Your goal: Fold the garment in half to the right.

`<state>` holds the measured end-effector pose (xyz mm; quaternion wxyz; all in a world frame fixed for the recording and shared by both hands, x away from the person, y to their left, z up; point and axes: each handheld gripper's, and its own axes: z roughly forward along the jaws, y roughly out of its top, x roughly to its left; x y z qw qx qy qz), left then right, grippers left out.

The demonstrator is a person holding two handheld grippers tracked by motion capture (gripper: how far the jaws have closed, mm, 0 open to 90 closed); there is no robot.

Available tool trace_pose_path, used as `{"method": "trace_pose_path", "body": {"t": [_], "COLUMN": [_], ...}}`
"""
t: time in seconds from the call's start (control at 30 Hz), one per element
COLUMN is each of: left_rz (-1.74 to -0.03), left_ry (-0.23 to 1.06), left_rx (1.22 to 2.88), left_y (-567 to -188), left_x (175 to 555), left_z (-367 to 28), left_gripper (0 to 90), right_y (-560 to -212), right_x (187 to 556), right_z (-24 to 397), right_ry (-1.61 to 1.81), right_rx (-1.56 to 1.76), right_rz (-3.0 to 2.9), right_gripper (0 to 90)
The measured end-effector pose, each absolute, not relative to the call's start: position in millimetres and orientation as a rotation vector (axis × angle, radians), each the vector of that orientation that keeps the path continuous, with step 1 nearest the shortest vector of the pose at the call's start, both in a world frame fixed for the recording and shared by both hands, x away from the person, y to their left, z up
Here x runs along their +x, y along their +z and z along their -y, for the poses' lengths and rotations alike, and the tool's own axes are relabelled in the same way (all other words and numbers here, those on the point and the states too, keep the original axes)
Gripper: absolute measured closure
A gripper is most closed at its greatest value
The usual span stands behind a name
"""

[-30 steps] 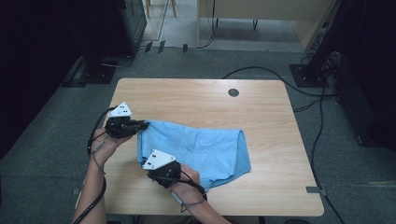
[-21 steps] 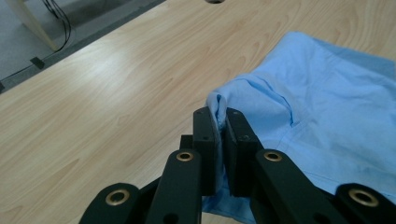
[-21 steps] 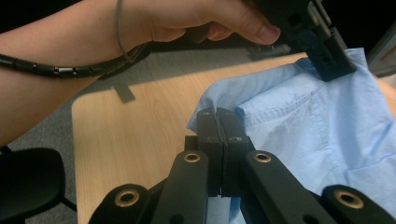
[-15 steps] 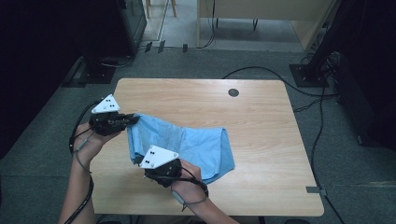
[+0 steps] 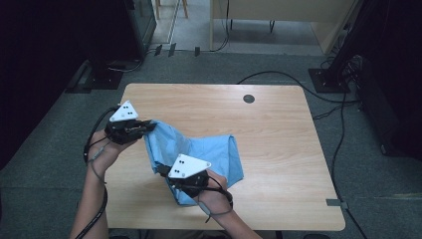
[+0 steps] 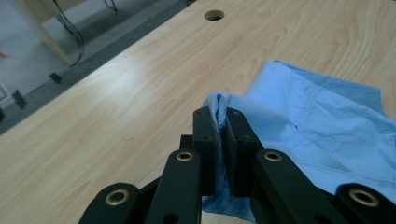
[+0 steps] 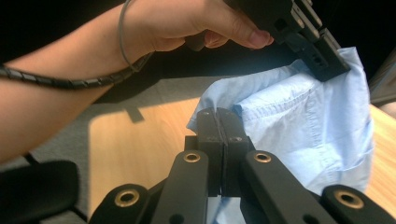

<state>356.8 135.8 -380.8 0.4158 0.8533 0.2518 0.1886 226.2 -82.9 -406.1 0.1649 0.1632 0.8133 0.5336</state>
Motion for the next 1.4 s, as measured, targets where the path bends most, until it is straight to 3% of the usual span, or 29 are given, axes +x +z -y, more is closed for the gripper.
{"method": "trace_pose_path", "body": {"t": [0.1, 0.53, 1.4], "left_rz": [-0.619, -0.565, -0.567], "left_ry": [0.446, 0.414, 0.347], "left_rx": [2.123, 2.168, 2.231], "left_y": [-388.1, -397.3, -438.8], "left_x": [362.3, 375.3, 389.4], "left_z": [-127.4, -88.0, -51.7], "left_gripper": [84.5, 84.2, 83.9], "right_y": [-421.1, -427.9, -466.7], "right_x": [232.8, 233.2, 240.6], "right_z": [103.5, 135.6, 164.9], "right_ry": [1.509, 1.481, 1.389], "right_rx": [0.536, 0.605, 0.740], "right_rz": [-2.327, -2.293, -2.335], "right_gripper": [89.8, 89.8, 89.5]}}
